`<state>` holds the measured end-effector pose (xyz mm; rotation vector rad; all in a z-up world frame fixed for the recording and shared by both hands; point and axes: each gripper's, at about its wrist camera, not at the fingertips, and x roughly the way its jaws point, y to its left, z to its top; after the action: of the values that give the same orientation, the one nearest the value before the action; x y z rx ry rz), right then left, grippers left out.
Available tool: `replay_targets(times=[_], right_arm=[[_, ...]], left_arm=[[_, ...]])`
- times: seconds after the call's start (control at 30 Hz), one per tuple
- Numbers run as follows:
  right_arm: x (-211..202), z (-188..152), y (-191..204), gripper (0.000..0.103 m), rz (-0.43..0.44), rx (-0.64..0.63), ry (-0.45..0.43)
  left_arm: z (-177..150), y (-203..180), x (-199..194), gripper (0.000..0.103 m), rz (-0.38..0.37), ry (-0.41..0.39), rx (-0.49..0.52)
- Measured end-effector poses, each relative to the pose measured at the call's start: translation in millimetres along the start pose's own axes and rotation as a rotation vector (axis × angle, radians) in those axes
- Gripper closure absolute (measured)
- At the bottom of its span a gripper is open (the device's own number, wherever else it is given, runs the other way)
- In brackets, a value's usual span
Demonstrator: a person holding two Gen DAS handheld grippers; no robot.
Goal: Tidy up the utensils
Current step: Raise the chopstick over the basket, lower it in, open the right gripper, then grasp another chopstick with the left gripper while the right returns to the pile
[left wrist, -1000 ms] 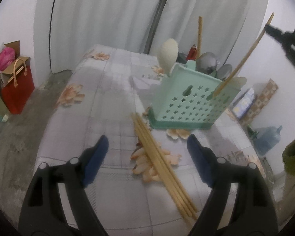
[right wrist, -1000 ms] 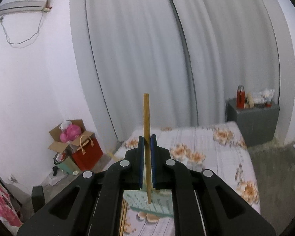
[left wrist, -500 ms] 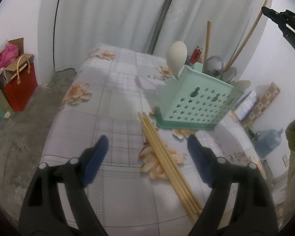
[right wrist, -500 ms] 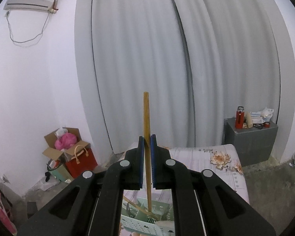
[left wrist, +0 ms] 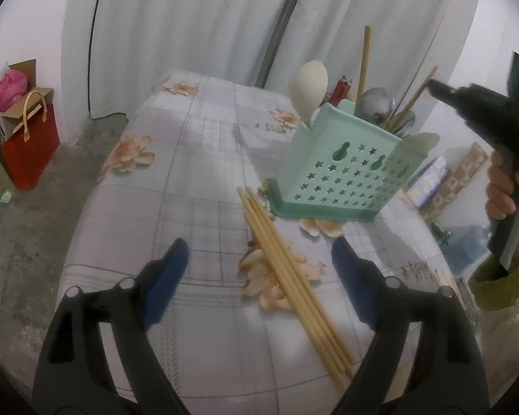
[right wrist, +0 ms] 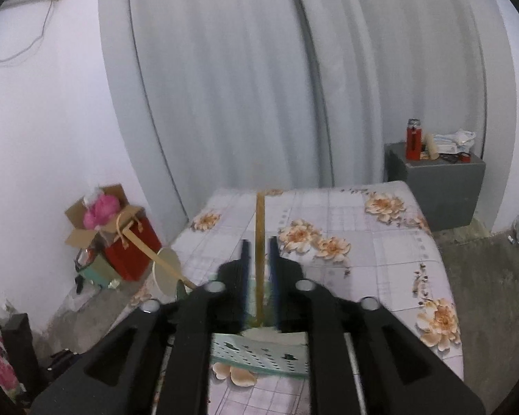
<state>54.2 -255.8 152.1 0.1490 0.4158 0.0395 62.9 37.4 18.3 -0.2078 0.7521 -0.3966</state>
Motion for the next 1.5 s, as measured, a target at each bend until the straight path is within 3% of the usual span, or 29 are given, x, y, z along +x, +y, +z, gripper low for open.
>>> replay_targets(times=[0.07, 0.33, 0.5, 0.67, 0.8, 0.93, 1.13, 1.5], right_arm=[[-15.9, -0.1, -4.8, 0.071, -0.015, 0.016, -0.041], [-65.4, -22.0, -15.0, 0.063, 0.004, 0.070, -0.116], [-58.5, -55.4, -6.5, 0.063, 0.034, 0.072, -0.014], [-24.8, -106.4, 4.2, 0.063, 0.095, 0.132, 0.179], [-1.6, -146.6, 21.4, 0.063, 0.106, 0.124, 0.323], [7.0, -161.7, 32.9, 0.063, 0.136, 0.107, 0.372], [9.7, -162.2, 37.8, 0.063, 0.158, 0.092, 0.375], [12.1, -166.2, 28.5, 0.063, 0.174, 0.132, 0.381]], left_arm=[[-0.3, 0.9, 2.1, 0.022, -0.001, 0.006, -0.004], [-3.1, 5.0, 10.8, 0.022, 0.022, 0.027, 0.000], [-5.8, 3.9, 15.6, 0.022, 0.036, 0.039, 0.005], [-10.7, -2.4, 22.6, 0.024, -0.009, 0.069, 0.019], [-14.8, -6.1, 31.6, 0.046, -0.049, 0.103, 0.020], [-17.5, -11.4, 42.8, 0.071, -0.052, 0.129, 0.040], [-20.1, -12.9, 64.2, 0.084, -0.033, 0.163, 0.029], [-22.0, -13.2, 80.2, 0.094, 0.003, 0.170, 0.039]])
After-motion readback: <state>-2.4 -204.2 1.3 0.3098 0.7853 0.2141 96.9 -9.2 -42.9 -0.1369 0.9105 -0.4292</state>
